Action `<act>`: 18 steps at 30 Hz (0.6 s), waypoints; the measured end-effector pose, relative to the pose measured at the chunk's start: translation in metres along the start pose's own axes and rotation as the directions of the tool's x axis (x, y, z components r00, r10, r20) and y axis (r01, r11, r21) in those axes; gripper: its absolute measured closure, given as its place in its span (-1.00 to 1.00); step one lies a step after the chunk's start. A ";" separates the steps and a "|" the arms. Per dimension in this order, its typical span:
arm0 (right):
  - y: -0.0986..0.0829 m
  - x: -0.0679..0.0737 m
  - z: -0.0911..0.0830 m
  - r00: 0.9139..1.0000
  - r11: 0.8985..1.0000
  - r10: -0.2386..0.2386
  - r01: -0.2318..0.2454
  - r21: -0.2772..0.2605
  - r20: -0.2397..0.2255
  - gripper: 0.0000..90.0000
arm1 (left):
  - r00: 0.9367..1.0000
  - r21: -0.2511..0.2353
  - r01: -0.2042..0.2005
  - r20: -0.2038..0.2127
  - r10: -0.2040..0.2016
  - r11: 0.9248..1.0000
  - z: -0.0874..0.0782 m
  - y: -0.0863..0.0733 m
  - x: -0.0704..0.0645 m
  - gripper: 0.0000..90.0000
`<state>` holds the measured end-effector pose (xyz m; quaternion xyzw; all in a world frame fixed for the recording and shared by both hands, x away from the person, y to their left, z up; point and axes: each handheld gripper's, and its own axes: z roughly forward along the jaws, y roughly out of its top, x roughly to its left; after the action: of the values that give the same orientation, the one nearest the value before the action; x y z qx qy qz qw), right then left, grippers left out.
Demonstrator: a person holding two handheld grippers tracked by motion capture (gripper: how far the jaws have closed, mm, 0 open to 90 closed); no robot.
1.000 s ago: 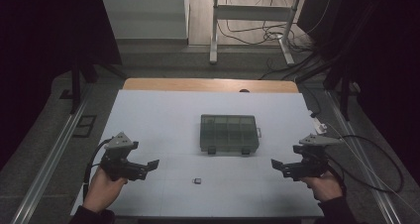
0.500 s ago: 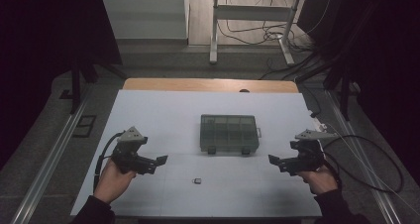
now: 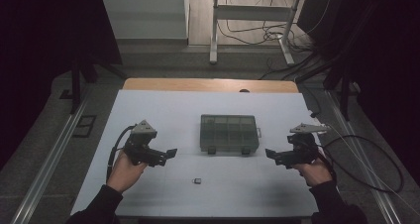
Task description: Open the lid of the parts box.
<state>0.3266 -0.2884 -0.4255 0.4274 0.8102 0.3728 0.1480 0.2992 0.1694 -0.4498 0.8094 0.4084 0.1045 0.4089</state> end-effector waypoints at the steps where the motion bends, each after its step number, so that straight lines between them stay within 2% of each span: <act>1: 0.001 0.000 0.001 1.000 1.000 -0.001 0.001 0.005 -0.003 -1.00 | 1.000 0.001 -0.002 0.002 0.002 1.000 0.001 0.001 0.000 -1.00; 7: 0.005 0.002 0.008 1.000 1.000 -0.016 0.016 0.008 -0.019 -1.00 | 1.000 0.005 -0.015 0.026 0.015 1.000 0.010 0.007 -0.001 -1.00; 13: 0.011 0.002 0.015 1.000 1.000 -0.009 0.009 0.006 -0.027 -1.00 | 0.999 0.004 -0.008 0.041 0.008 1.000 0.018 0.012 0.000 -1.00; 18: 0.014 0.002 0.022 0.999 1.000 -0.023 0.024 0.013 -0.032 -1.00 | 0.999 0.003 -0.003 0.053 0.003 1.000 0.024 0.016 0.001 -1.00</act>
<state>0.3458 -0.2715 -0.4297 0.4129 0.8200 0.3721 0.1367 0.3206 0.1510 -0.4534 0.8131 0.3961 0.0830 0.4183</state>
